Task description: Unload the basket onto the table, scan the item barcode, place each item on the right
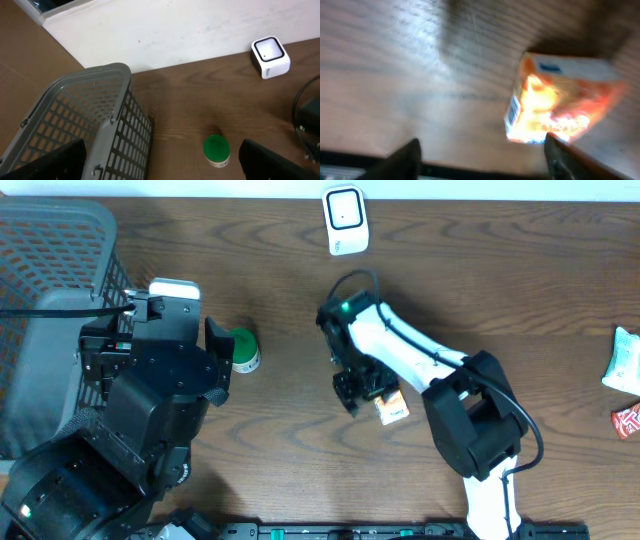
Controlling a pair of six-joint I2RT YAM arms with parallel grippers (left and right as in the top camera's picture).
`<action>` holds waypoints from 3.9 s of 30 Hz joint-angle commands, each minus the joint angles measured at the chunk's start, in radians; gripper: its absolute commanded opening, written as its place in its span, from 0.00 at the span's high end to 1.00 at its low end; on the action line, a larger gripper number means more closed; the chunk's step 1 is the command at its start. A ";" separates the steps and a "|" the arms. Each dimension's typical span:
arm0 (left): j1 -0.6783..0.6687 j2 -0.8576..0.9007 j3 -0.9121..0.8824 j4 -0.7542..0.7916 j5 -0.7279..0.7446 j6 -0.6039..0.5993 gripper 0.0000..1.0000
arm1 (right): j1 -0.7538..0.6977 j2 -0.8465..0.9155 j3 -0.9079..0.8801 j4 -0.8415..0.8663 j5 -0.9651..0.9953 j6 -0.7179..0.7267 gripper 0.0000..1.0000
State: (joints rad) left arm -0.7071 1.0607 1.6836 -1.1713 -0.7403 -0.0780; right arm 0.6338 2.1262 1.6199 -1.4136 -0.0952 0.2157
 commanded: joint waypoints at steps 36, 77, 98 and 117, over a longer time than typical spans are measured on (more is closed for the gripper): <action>0.003 0.003 0.006 -0.003 -0.020 0.005 0.02 | -0.082 -0.063 -0.079 0.063 0.172 1.623 0.01; 0.003 0.003 0.006 -0.003 -0.020 0.005 0.02 | -0.150 -0.064 -0.227 0.458 0.227 0.777 0.37; 0.003 0.003 0.006 -0.003 -0.020 0.005 0.02 | -0.176 -0.071 0.103 0.295 0.074 0.273 0.01; 0.003 0.004 0.006 -0.003 -0.020 0.005 0.02 | -0.167 -0.071 0.151 0.216 0.075 0.277 0.01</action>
State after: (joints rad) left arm -0.7071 1.0607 1.6836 -1.1713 -0.7403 -0.0780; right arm 0.4622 2.0548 1.7607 -1.1934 -0.0124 0.5037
